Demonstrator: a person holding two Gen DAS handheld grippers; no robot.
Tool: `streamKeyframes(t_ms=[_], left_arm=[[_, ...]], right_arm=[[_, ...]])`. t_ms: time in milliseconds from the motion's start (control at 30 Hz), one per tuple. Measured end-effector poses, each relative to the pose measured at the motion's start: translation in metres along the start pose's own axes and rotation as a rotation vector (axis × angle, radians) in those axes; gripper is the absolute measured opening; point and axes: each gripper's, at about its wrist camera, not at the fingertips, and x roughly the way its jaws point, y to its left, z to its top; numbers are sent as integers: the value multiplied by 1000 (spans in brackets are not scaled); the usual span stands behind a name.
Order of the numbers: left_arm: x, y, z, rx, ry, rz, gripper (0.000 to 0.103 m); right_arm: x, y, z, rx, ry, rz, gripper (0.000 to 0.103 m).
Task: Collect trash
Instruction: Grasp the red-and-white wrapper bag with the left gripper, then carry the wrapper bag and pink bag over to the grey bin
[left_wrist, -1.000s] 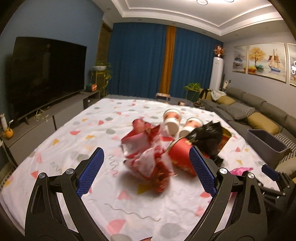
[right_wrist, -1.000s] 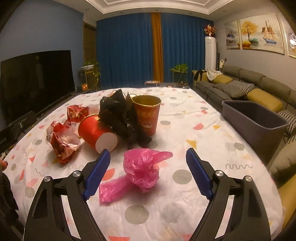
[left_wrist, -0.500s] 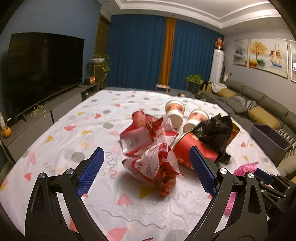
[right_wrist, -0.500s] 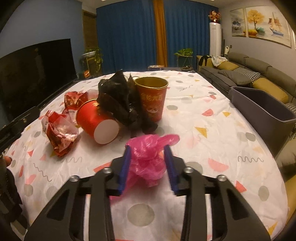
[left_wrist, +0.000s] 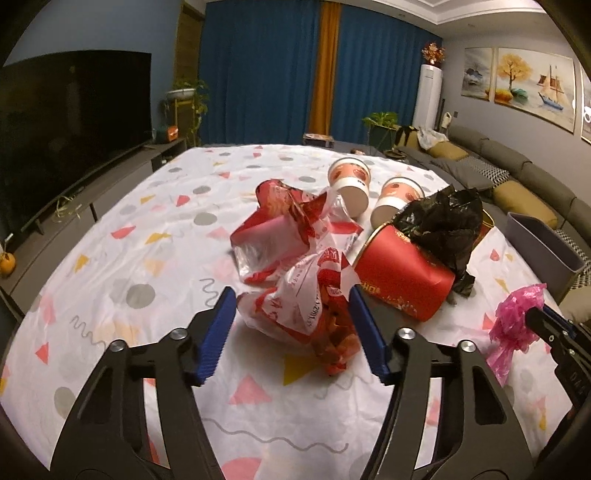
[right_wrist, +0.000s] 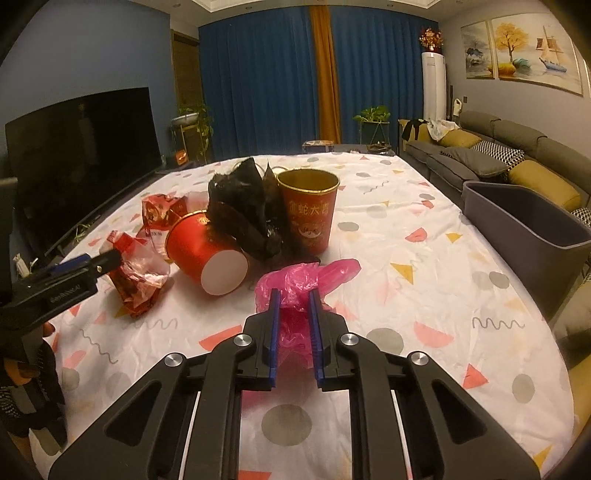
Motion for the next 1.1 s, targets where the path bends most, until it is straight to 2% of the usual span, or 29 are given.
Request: streamKeyframes(t_ms=[33, 100, 133, 200, 233, 300, 367, 733, 933, 1100], left_arm=[[1, 0, 0, 2, 4, -9, 53], [2, -1, 0, 7, 18, -35, 38], [2, -2, 0, 9, 19, -40, 35], [3, -3, -1, 13, 28, -62, 22], [3, -3, -1, 14, 28, -61, 20], [2, -4, -2, 18, 26, -67, 10], [0, -4, -2, 9, 24, -78, 6], [-45, -7, 11, -10, -91, -116, 4], [-63, -24, 21, 2, -146, -155, 4], [-69, -42, 26, 30, -162, -179, 4]], right_arm=[[-1, 0, 1, 1, -3, 1, 15], [-4, 0, 1, 1, -11, 4, 15], [-6, 0, 2, 2, -15, 6, 15], [-9, 0, 2, 4, -19, 11, 15], [-9, 0, 3, 4, -22, 12, 15], [-11, 0, 3, 4, -28, 14, 15], [-14, -1, 4, 9, -37, 17, 15], [-34, -9, 13, 28, -99, 19, 15], [-44, -13, 18, 28, -132, 13, 14], [-51, -21, 22, 31, -155, -1, 14]])
